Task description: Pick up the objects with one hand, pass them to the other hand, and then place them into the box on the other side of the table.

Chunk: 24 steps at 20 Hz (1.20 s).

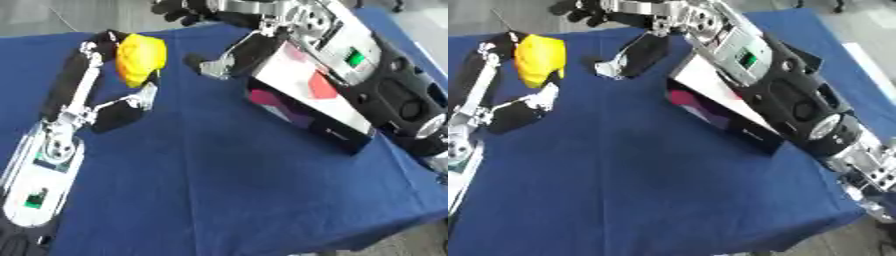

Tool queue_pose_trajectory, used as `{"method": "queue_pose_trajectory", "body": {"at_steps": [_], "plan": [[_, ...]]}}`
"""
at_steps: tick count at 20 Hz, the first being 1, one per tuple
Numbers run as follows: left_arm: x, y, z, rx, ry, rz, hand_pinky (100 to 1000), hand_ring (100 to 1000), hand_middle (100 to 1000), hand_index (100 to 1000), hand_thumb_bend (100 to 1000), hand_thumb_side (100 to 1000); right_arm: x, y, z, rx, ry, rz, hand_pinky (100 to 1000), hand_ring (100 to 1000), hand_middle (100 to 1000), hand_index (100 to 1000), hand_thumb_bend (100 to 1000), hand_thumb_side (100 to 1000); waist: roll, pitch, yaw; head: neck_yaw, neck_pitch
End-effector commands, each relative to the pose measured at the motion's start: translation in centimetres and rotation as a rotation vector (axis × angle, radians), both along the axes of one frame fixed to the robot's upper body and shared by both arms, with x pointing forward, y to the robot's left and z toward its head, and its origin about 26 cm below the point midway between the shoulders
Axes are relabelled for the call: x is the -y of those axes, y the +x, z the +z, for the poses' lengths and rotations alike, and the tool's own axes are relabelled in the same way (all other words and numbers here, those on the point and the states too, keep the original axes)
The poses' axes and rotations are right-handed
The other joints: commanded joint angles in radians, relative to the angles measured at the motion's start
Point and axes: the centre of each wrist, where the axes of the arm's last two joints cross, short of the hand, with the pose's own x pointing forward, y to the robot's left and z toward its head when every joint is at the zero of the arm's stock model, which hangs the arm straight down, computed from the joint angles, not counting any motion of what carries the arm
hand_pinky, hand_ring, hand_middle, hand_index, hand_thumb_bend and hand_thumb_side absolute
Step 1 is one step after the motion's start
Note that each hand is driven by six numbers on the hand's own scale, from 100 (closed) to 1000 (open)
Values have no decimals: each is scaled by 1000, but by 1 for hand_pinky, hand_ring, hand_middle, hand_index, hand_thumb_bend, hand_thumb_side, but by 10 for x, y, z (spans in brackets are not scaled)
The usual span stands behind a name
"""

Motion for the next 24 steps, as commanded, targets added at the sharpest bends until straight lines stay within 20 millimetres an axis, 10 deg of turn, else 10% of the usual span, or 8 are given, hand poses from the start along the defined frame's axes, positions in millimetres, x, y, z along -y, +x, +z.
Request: {"method": "queue_pose_trajectory", "body": {"at_steps": [1, 24], "plan": [[6, -2, 11, 47, 5, -19, 759, 701, 697, 604, 100, 326, 1, 0, 6, 21, -22, 1, 963, 1000, 1000, 1000, 100, 310, -10, -1, 1, -5, -3], [30, -4, 5, 85, 26, -46, 756, 699, 687, 603, 100, 283, 6, -9, 3, 0, -47, 9, 961, 1000, 1000, 1000, 100, 416, -15, 15, 13, -35, -5]]}}
